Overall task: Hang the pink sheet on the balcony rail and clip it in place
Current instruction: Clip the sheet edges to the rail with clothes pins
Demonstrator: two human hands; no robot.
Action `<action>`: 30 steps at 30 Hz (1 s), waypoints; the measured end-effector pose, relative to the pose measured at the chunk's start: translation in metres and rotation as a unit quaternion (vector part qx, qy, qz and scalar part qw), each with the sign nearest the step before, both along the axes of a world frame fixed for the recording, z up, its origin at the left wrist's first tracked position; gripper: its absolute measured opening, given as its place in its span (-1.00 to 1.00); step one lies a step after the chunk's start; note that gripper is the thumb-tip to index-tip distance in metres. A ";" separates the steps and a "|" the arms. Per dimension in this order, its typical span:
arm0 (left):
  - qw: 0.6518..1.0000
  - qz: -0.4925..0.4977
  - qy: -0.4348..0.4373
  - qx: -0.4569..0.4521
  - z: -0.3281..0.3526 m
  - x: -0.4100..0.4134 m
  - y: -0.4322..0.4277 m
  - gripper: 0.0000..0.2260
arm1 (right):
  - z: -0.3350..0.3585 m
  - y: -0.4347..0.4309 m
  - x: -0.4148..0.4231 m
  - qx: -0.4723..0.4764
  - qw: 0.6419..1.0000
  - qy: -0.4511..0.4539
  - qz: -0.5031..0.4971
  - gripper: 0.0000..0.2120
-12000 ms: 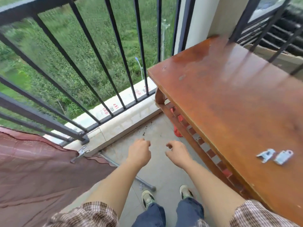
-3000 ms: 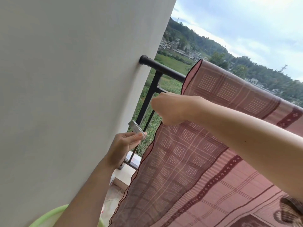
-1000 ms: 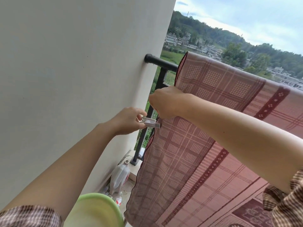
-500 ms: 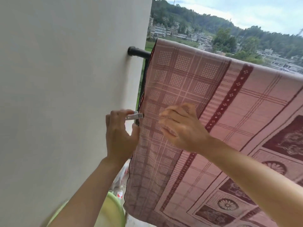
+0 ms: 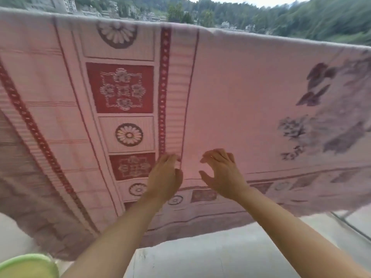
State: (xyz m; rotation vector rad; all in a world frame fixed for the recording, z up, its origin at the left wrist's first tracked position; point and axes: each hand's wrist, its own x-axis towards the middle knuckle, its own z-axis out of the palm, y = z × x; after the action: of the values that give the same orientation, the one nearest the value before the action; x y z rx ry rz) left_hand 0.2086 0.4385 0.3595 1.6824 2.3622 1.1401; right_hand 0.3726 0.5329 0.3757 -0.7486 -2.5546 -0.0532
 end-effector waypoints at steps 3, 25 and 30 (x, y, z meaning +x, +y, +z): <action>0.997 -0.067 -0.018 -0.038 -0.008 0.098 0.064 -0.72 | -0.004 0.037 0.108 -0.033 0.995 -0.014 -0.089 -0.70; 0.882 -0.414 0.081 -0.209 -0.004 0.682 0.513 -0.67 | -0.006 0.338 0.682 -0.248 0.778 0.018 -0.577 -0.56; 0.860 -0.455 0.116 -0.199 0.004 0.816 0.583 -0.70 | -0.004 0.387 0.813 -0.272 0.721 0.052 -0.635 -0.47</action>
State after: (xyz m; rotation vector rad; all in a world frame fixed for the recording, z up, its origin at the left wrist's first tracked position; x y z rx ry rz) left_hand 1.0243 1.0213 0.3638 2.3770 1.3470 0.2678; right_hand 1.1860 0.9203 0.3722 -2.4786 -1.4269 0.2983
